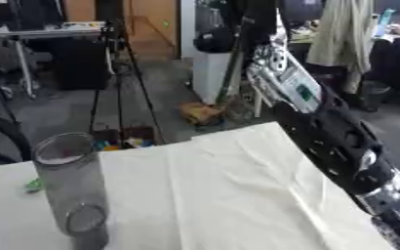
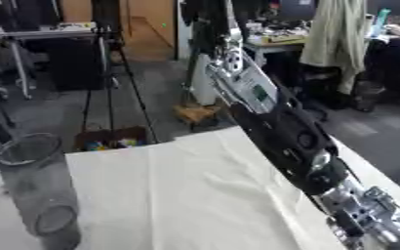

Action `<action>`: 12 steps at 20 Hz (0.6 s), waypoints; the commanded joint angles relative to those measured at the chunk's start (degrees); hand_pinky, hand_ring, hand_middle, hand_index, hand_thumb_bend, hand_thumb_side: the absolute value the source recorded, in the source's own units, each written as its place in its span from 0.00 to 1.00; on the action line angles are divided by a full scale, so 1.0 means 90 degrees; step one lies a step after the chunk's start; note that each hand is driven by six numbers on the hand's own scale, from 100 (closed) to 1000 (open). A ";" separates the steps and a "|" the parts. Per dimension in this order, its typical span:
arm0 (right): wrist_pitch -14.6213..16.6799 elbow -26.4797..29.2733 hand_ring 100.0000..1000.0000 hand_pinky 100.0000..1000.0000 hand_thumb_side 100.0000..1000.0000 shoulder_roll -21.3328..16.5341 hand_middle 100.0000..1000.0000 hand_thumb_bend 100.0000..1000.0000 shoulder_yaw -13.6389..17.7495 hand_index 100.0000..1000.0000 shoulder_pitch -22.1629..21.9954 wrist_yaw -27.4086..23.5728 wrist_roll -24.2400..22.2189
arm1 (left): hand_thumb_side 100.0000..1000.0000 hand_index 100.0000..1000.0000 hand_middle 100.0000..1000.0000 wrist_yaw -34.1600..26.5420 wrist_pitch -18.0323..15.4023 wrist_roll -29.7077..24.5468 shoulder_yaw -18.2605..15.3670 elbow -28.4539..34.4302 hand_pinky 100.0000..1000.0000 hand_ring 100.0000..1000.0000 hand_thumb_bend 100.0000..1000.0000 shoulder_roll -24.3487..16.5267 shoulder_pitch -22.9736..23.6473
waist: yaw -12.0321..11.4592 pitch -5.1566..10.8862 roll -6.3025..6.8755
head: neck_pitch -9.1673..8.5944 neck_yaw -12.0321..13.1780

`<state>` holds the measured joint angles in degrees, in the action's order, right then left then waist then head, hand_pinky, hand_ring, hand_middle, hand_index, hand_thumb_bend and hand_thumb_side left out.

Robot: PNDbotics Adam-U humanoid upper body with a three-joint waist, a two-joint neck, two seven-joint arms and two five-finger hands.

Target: Arrange flowers into the vase.

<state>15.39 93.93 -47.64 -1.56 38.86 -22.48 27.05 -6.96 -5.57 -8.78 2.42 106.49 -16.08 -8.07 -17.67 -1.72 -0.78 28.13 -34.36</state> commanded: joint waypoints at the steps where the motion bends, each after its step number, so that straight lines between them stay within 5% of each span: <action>1: 0.0214 0.0147 0.00 0.00 1.00 -0.0143 0.00 0.00 -0.0041 0.00 0.0083 0.0352 0.0053 | 0.78 0.71 0.61 -0.0016 0.0009 -0.0005 -0.0009 0.0089 0.70 0.63 1.00 -0.0028 -0.0089 | -0.0019 0.0048 0.0016 | -0.0070 -0.0041; 12: 0.0688 0.0285 0.07 0.00 1.00 -0.0016 0.00 0.00 -0.0124 0.00 0.0153 0.0525 -0.0220 | 0.78 0.71 0.60 -0.0023 0.0011 -0.0025 0.0010 0.0076 0.70 0.63 1.00 -0.0002 -0.0124 | -0.0139 0.0012 -0.0001 | -0.0118 -0.0117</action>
<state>21.03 95.33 -46.68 -3.51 38.89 -17.50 24.91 -6.99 -5.46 -8.91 2.57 106.48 -15.63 -8.24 -18.93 -2.11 -0.83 27.79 -35.18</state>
